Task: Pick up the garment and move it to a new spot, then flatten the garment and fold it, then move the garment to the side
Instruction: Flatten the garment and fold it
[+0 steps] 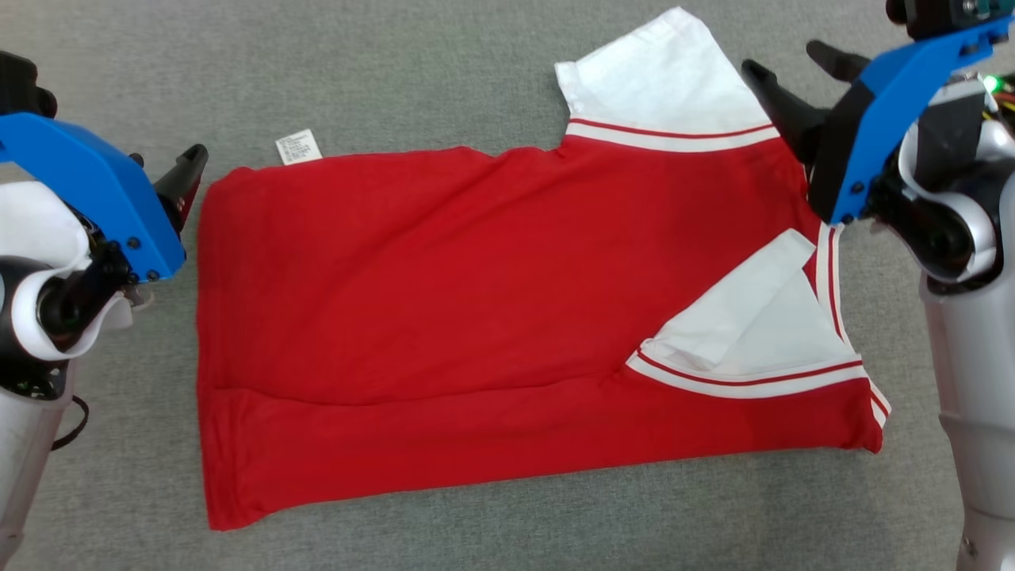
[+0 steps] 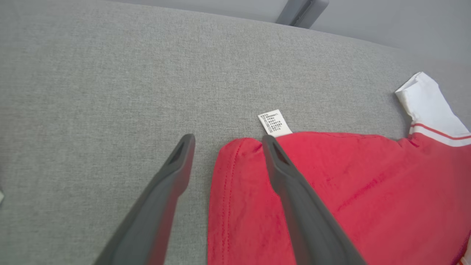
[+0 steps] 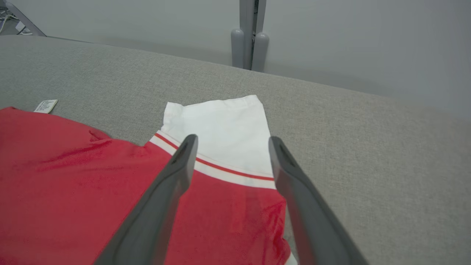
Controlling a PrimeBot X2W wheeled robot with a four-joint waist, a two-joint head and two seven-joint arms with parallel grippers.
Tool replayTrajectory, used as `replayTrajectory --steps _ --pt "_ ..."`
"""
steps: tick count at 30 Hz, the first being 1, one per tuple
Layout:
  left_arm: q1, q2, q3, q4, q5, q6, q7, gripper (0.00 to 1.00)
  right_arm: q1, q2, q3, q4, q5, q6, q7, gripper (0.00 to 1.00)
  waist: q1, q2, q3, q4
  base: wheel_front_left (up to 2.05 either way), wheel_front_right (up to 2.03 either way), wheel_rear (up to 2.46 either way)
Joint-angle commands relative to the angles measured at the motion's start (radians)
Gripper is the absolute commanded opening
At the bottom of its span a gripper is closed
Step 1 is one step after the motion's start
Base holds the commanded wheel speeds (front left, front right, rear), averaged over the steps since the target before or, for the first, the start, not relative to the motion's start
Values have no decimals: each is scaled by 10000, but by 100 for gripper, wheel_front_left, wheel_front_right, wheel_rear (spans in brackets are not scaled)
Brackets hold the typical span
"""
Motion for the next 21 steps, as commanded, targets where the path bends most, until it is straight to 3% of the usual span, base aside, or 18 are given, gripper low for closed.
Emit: replayTrajectory --steps 1,10,21 --pt "-190 19 -91 75 66 21 124 100 -331 -45 107 209 103 1 -142 100 -2 0 105 -56 0 0 0" --pt "-528 26 -505 224 143 -22 746 100 -1295 -165 466 1432 309 1 -846 100 -2 0 515 -256 0 0 0" --pt "-758 53 -871 994 693 177 656 100 -1944 -98 501 2334 443 1 -1203 100 -2 0 1079 -302 0 0 0"
